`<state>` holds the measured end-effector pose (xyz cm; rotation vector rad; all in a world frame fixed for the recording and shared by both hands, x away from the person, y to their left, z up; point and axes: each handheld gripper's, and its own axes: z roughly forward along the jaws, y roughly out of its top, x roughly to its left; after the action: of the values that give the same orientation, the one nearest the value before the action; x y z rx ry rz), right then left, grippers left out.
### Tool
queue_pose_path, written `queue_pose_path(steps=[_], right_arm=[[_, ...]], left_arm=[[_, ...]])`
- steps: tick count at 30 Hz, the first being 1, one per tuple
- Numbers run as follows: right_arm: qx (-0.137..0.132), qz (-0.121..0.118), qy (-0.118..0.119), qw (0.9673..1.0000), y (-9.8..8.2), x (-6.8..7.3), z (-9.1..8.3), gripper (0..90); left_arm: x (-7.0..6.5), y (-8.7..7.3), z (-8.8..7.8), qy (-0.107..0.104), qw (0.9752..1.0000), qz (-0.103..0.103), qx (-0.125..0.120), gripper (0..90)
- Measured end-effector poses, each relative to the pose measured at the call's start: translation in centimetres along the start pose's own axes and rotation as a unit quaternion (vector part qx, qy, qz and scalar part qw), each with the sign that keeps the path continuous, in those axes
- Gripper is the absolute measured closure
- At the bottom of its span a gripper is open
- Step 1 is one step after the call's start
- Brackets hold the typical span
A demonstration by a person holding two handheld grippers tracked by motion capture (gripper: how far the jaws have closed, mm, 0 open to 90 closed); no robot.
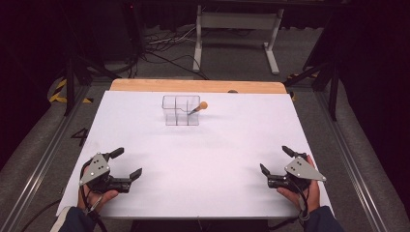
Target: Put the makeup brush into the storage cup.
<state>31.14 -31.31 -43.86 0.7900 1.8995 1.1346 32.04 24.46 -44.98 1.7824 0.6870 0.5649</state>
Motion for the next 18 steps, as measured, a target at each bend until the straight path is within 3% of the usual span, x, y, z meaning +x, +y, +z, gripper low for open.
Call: queue_pose_path(steps=[4, 14, 18], right_arm=[[0.002, 0.009, 0.005, 0.9999, -0.38, -0.10, -0.32, 5.5], [-0.005, -0.001, 0.016, 0.9999, -0.26, 0.16, -0.33, 5.7], [-0.010, -0.005, 0.010, 0.9999, -0.04, 0.27, -0.60, 5.6]], left_arm=[[0.01, -0.05, 0.10, 0.003, 1.0000, 0.004, 0.004, 6.1], [-0.12, 0.07, 0.16, 0.009, 0.9998, 0.017, 0.010, 6.1], [-0.16, 0.10, 0.08, 0.008, 0.9999, 0.012, 0.006, 6.1]])
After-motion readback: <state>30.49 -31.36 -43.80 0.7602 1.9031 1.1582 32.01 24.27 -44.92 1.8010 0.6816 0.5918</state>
